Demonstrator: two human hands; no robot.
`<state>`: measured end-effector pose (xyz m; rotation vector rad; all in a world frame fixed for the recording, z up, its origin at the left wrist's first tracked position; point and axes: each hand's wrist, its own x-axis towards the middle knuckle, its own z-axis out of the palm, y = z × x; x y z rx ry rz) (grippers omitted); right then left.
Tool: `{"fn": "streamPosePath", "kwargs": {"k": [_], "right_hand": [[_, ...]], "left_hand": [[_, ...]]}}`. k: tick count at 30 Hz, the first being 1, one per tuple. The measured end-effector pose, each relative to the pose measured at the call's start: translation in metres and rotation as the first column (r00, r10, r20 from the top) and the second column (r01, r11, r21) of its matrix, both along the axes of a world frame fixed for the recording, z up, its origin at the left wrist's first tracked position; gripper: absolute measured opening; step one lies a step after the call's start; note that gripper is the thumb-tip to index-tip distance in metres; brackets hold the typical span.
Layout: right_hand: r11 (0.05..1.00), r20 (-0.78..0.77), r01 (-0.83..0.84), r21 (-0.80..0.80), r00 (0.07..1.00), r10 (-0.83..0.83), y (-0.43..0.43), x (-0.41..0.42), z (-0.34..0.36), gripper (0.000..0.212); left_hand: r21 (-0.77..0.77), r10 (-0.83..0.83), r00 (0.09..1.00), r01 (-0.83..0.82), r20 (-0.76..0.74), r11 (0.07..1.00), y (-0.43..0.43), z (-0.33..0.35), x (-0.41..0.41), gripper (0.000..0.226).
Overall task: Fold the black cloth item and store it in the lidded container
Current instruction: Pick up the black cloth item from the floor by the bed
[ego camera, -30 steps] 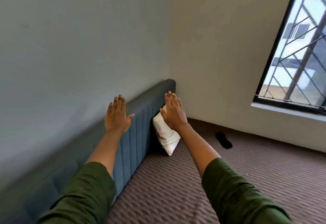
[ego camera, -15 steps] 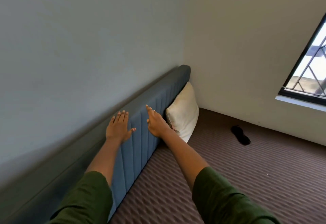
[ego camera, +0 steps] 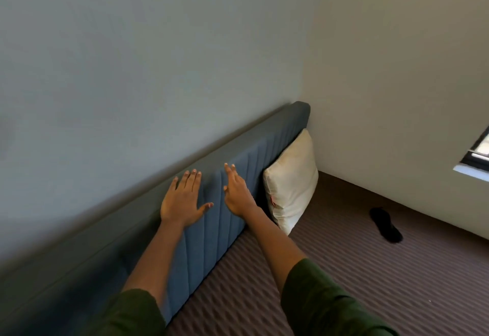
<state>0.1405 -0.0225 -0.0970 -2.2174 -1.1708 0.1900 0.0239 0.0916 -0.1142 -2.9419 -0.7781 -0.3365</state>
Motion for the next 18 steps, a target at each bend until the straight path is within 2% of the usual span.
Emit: {"fn": "streamPosePath", "kwargs": {"k": [4,9,14,18], "right_hand": [[0.998,0.024,-0.056,0.037,0.998,0.056,0.026,0.037,0.005,0.057],[0.989,0.080,-0.145,-0.012,0.986,0.145,0.055,0.086,-0.005,0.053],[0.964,0.145,-0.234,0.124,0.966,0.216,0.059,0.103,-0.033,0.049],[0.954,0.150,-0.282,0.104,0.952,0.265,0.060,0.112,-0.031,0.049]], "left_hand": [[0.061,0.022,0.999,-0.023,0.024,0.998,0.004,-0.006,0.003,0.110],[0.149,0.064,0.997,-0.069,0.036,0.986,0.005,-0.010,0.007,0.093],[0.175,0.088,0.996,-0.091,0.027,0.980,0.008,-0.011,0.009,0.091],[0.181,0.112,0.994,-0.110,0.004,0.977,0.006,-0.012,0.009,0.092]]}}
